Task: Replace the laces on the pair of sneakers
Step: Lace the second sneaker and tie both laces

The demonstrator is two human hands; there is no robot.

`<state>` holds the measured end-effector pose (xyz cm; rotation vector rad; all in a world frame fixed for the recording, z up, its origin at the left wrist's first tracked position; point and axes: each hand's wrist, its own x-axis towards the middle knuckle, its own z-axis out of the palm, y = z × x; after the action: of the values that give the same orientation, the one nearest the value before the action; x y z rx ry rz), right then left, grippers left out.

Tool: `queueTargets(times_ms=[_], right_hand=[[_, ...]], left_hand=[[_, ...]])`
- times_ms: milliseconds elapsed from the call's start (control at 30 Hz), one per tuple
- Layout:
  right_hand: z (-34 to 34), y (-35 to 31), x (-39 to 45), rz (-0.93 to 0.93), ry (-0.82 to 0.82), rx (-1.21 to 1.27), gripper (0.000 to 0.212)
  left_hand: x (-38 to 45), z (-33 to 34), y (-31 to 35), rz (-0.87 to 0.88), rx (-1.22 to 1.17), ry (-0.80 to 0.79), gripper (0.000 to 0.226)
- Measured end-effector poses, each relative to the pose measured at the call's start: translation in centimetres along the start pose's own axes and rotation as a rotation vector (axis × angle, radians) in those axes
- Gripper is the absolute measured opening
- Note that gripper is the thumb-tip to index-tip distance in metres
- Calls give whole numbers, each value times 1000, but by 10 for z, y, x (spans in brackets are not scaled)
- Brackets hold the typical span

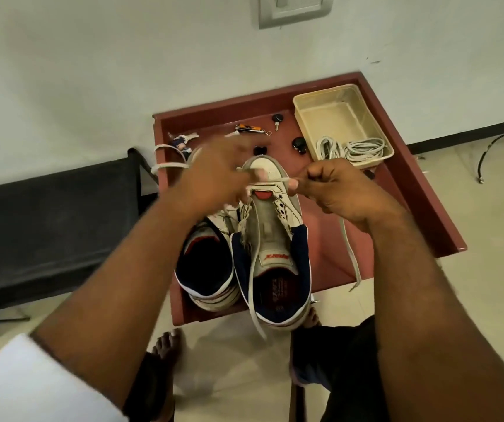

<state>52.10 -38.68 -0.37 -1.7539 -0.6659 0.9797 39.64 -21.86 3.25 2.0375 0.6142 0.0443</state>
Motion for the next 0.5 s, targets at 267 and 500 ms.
queueTargets(times_ms=[267, 500], right_hand=[[-24, 1, -12, -13, 38, 1, 28], [-23, 19, 2, 151, 59, -359, 21]], left_hand=[[18, -18, -5, -49, -280, 198, 3], [38, -49, -27, -216, -165, 524, 13]])
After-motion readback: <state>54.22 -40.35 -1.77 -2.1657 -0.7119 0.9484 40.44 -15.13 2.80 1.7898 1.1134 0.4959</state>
